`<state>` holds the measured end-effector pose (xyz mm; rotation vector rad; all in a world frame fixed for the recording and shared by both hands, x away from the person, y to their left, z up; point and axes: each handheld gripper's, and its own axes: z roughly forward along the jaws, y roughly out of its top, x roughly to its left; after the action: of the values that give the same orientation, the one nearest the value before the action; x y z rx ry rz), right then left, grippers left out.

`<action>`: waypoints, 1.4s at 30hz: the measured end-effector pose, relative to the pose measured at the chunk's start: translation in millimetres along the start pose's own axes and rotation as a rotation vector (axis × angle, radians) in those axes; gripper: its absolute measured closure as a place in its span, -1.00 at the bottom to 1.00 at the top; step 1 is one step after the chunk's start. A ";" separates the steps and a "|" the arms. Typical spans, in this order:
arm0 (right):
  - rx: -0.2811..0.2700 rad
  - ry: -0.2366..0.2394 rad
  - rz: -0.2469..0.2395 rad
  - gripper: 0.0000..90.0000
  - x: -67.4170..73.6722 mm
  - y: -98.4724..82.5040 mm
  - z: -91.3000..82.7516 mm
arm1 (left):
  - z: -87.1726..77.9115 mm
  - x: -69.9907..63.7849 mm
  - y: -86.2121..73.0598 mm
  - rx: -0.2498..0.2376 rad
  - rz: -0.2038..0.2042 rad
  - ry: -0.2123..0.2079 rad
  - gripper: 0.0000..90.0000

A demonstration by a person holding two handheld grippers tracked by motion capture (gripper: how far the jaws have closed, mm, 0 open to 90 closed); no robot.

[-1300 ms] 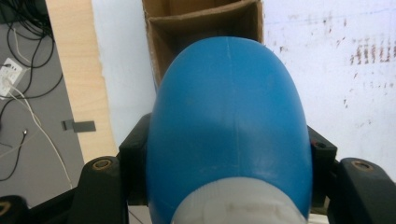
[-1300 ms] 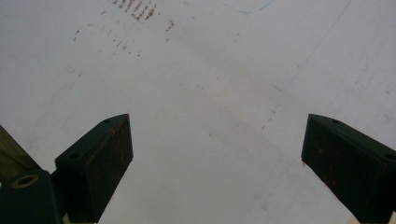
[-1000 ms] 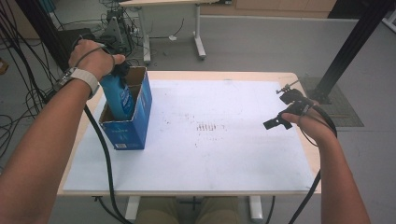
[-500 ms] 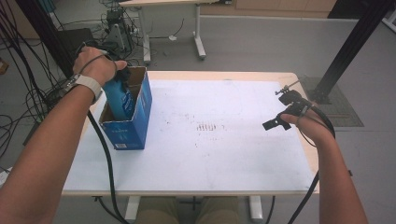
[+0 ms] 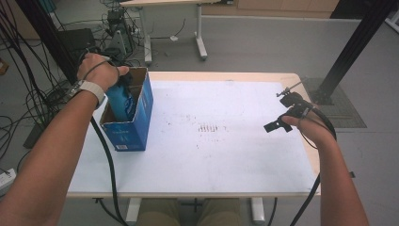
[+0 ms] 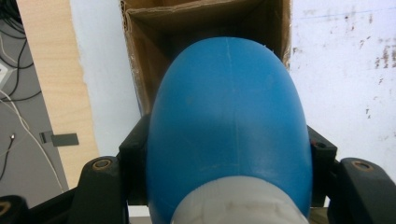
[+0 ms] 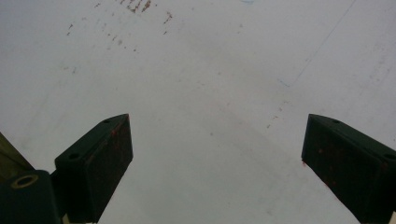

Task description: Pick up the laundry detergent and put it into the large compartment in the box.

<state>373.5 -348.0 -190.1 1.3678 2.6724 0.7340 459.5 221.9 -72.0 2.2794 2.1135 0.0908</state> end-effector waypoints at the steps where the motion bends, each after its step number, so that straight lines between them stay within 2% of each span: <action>1: 0.001 0.002 0.001 -0.81 -0.2 -0.1 0.5 | 1.5 -0.6 0.3 0.002 0.002 0.002 -0.16; 11: 0.005 0.005 0.004 -0.81 -1.5 0.0 4.1 | 14.1 -1.9 2.0 0.009 0.002 0.002 -0.16; 16: 0.007 0.004 0.005 -0.81 -1.9 -0.1 4.0 | 20.5 -6.2 2.7 0.007 0.011 0.019 -0.16; 27: 0.012 0.011 0.010 -0.81 -3.5 -0.3 8.2 | 34.6 -4.7 3.5 0.014 0.016 0.009 -0.16; 42: 0.012 0.014 0.017 -0.81 -5.8 -2.5 10.0 | 42.4 -7.7 3.0 0.004 0.024 0.015 -0.16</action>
<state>377.7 -349.9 -201.0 1.3952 2.6833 0.7328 464.6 214.7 -114.3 2.3135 2.0954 0.1048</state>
